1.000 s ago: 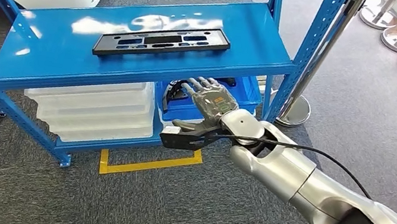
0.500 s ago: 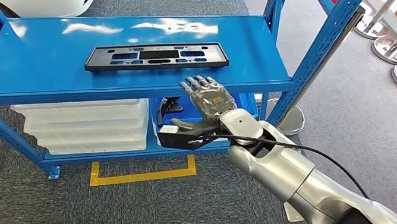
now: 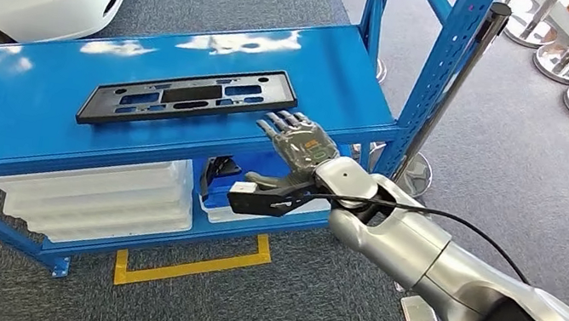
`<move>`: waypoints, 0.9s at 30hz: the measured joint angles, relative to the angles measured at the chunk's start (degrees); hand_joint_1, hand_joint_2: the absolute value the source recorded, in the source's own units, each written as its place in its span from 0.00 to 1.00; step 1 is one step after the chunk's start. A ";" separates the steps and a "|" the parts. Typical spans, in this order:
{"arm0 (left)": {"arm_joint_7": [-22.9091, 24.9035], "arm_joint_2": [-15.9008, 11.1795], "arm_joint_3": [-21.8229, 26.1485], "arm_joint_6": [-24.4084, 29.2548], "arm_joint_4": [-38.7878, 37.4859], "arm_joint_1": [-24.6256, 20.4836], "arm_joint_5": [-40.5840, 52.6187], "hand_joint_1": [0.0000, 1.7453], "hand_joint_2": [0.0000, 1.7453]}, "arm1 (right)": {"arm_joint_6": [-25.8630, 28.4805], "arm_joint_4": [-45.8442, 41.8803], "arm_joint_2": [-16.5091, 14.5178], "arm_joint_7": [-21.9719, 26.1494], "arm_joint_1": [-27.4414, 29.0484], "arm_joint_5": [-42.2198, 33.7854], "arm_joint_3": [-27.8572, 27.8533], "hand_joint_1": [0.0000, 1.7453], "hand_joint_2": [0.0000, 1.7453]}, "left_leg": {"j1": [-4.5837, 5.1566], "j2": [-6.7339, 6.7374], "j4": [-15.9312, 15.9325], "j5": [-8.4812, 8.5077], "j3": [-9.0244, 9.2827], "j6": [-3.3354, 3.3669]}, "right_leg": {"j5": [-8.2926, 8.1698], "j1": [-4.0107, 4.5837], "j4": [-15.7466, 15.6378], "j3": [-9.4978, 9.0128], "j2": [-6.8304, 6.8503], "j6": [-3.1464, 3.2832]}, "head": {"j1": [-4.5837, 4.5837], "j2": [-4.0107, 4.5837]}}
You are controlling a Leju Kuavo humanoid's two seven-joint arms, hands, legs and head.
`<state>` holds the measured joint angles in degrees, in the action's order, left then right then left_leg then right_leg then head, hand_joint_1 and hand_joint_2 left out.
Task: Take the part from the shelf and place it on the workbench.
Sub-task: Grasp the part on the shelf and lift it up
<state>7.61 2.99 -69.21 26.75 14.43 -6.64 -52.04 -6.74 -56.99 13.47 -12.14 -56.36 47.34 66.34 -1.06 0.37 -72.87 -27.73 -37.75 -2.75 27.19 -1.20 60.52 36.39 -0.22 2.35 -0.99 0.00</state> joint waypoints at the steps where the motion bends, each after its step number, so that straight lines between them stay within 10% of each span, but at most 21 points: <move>1: 0.00 0.00 -0.01 0.00 0.00 0.02 -0.04 0.00 0.00 | 0.00 0.01 -0.03 0.10 0.09 0.00 0.00 0.00 0.00 | 0.06 0.00 -2.09 -0.83 -1.97 0.09 | 0.45 0.17 0.00 -0.52 -0.06 0.07 | -0.25 0.00; 8: 0.07 -0.04 -0.04 -0.02 -0.04 0.23 -0.07 0.00 0.00 | 0.80 0.01 -1.14 2.61 0.05 -1.61 0.02 0.00 0.00 | 1.79 -0.09 12.17 10.33 -0.67 3.13 | 3.07 0.81 -0.38 -4.02 -0.54 -0.24 | -1.28 0.00; 12: 0.06 -0.03 -0.08 0.10 -0.04 0.20 0.09 0.00 0.00 | 1.37 -0.02 -2.63 5.60 -0.48 -4.24 -0.10 0.00 0.00 | 1.35 -0.06 14.43 10.88 1.09 3.58 | 4.48 0.84 0.69 -3.91 -0.21 -1.37 | -1.08 0.00; 15: 0.04 -0.02 -0.10 0.16 -0.04 -0.04 0.17 0.00 0.00 | 1.55 0.00 -3.79 6.73 -0.81 -5.28 -0.15 0.00 0.00 | 1.24 -0.05 15.17 10.68 1.92 4.00 | 8.11 0.67 10.14 1.47 0.01 -1.83 | -0.02 0.00; 17: 0.04 -0.02 -0.10 0.17 -0.04 -0.04 0.17 0.00 0.00 | 1.56 0.01 -4.32 6.84 -0.57 -5.46 -0.15 0.00 0.00 | 1.24 -0.13 14.92 10.19 2.11 4.05 | 7.78 0.53 13.76 4.57 0.03 -2.04 | 0.57 0.00; 21: 0.05 -0.02 -0.10 0.21 -0.04 -0.02 0.19 0.00 0.00 | 1.60 0.01 -4.96 6.98 -0.72 -5.60 -0.15 0.00 0.00 | 1.30 -0.41 13.81 8.76 2.78 3.43 | 0.13 0.55 2.17 0.82 0.12 -1.72 | 1.77 0.00; 27: 0.07 -0.02 -0.29 0.22 -0.03 -0.07 0.20 0.00 0.00 | 1.84 0.03 -6.35 8.69 -0.88 -7.25 -0.15 0.00 0.00 | 1.41 -0.28 13.06 7.82 2.82 1.87 | -0.27 0.64 -1.03 -0.60 -0.15 -0.43 | 1.60 0.00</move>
<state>7.67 2.97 -69.50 26.97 14.39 -6.71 -51.83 -4.91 -56.95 7.12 -3.45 -57.24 40.09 66.18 0.35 0.09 -59.81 -19.92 -34.93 -0.88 26.92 -0.56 59.49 35.79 -0.37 1.91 0.61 0.00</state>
